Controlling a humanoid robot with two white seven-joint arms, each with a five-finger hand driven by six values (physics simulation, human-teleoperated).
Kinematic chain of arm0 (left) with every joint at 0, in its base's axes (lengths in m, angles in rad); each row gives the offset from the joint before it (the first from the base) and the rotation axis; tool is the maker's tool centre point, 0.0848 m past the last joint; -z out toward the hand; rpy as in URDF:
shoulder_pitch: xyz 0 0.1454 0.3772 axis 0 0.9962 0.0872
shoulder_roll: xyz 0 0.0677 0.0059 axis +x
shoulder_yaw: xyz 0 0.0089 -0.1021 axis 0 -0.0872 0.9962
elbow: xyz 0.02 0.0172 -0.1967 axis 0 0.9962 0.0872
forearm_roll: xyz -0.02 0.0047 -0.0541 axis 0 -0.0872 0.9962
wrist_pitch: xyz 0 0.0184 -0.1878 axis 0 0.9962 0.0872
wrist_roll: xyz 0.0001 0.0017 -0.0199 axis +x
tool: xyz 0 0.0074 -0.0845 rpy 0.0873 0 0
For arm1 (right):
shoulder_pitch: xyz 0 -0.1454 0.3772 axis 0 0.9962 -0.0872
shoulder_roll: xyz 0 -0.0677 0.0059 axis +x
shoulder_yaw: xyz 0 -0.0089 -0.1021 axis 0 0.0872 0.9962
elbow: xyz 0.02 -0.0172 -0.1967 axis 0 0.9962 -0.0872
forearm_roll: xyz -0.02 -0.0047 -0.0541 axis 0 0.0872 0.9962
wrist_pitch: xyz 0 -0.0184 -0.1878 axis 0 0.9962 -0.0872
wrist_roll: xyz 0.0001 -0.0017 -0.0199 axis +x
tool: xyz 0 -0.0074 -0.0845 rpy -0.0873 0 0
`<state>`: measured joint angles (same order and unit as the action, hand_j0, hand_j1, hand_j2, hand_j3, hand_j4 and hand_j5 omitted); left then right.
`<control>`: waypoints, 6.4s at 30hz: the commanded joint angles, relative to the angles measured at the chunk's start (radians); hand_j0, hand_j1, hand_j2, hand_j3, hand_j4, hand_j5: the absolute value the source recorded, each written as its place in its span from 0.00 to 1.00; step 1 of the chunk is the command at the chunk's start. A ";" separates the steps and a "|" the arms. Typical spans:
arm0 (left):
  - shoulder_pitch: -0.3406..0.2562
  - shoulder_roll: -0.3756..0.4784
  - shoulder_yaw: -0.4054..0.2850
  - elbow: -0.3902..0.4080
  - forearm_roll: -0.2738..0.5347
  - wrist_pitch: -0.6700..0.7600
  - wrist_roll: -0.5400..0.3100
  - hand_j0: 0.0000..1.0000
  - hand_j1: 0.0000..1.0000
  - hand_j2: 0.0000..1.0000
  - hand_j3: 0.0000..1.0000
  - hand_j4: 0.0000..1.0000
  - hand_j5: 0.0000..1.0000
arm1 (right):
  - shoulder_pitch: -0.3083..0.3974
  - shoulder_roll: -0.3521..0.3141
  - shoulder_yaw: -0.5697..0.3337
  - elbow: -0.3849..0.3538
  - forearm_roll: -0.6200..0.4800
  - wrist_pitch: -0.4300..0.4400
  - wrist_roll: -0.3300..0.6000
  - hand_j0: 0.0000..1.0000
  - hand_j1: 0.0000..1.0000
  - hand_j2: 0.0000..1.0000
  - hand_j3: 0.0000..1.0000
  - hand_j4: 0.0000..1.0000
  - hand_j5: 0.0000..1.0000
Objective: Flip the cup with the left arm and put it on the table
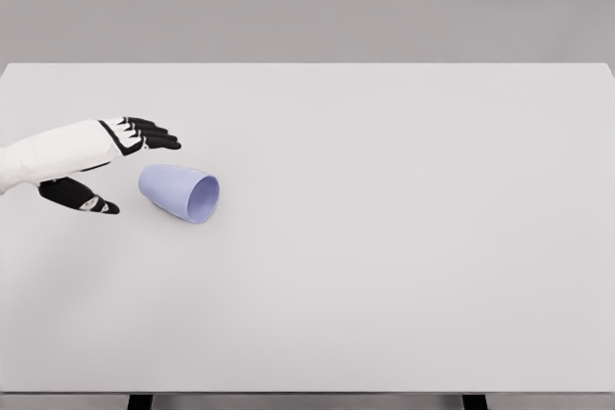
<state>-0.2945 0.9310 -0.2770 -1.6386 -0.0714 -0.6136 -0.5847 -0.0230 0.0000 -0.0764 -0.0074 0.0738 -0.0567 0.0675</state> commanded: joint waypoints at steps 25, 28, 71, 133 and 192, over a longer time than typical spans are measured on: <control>-0.090 0.241 -0.260 -0.127 0.349 0.231 0.249 1.00 1.00 1.00 1.00 1.00 1.00 | 0.008 0.000 0.000 0.001 0.000 0.000 0.002 1.00 1.00 1.00 1.00 1.00 1.00; -0.095 0.209 -0.268 -0.126 0.346 0.340 0.240 1.00 1.00 1.00 1.00 1.00 1.00 | 0.008 0.000 0.000 0.001 0.000 0.000 0.002 1.00 1.00 1.00 1.00 1.00 1.00; -0.144 -0.043 -0.403 -0.072 -0.070 0.425 0.189 1.00 1.00 1.00 1.00 1.00 1.00 | 0.008 0.000 0.000 0.001 0.000 0.000 0.002 1.00 1.00 1.00 1.00 1.00 1.00; -0.161 0.012 -0.384 0.178 0.834 0.226 -0.026 0.55 0.55 0.55 0.55 0.55 0.55 | 0.008 0.000 0.000 0.001 0.000 0.000 0.002 1.00 1.00 1.00 1.00 1.00 1.00; -0.143 -0.178 -0.398 0.272 1.003 0.279 -0.026 1.00 1.00 1.00 1.00 1.00 1.00 | 0.008 0.000 0.000 0.001 0.000 0.000 0.002 1.00 1.00 1.00 1.00 1.00 1.00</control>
<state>-0.4494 0.7510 -0.6767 -1.3522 0.9261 -0.3331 -0.6107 -0.0153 0.0000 -0.0767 -0.0061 0.0738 -0.0567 0.0689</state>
